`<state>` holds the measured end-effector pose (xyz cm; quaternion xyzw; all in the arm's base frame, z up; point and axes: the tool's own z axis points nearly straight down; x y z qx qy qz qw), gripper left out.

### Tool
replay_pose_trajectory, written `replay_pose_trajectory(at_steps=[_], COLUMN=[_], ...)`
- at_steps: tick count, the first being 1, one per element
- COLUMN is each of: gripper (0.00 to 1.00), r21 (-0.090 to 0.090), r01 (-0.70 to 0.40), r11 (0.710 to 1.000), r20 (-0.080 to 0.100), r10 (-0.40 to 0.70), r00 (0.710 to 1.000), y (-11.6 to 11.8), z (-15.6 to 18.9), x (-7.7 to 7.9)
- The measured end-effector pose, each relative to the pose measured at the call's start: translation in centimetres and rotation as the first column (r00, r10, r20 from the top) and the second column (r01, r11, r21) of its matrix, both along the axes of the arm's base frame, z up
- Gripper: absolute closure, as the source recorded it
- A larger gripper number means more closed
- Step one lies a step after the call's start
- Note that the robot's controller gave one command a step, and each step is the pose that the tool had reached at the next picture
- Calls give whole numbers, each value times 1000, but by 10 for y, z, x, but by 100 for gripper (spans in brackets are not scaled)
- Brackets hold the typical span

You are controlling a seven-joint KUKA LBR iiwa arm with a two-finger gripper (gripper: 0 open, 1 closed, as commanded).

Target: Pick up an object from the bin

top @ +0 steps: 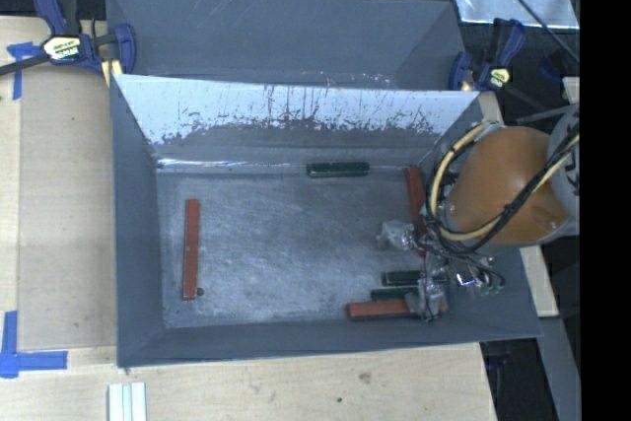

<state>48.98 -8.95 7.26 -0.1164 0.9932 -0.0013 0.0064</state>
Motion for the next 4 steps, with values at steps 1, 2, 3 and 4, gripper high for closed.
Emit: replay_pose_trajectory(at_steps=[1, 2, 3, 4], gripper=[100, 100, 100, 100], r21=[0, 1, 1, 1], r01=[2, -86, -3, -21], r11=[1000, 996, 1000, 1000], r20=[-1, -8, 1, -22], r10=[-2, 86, 3, 21], r00=[1000, 996, 1000, 1000], y=[-1, 68, 95, 83], z=[0, 3, 216, 108], x=[0, 41, 61, -11])
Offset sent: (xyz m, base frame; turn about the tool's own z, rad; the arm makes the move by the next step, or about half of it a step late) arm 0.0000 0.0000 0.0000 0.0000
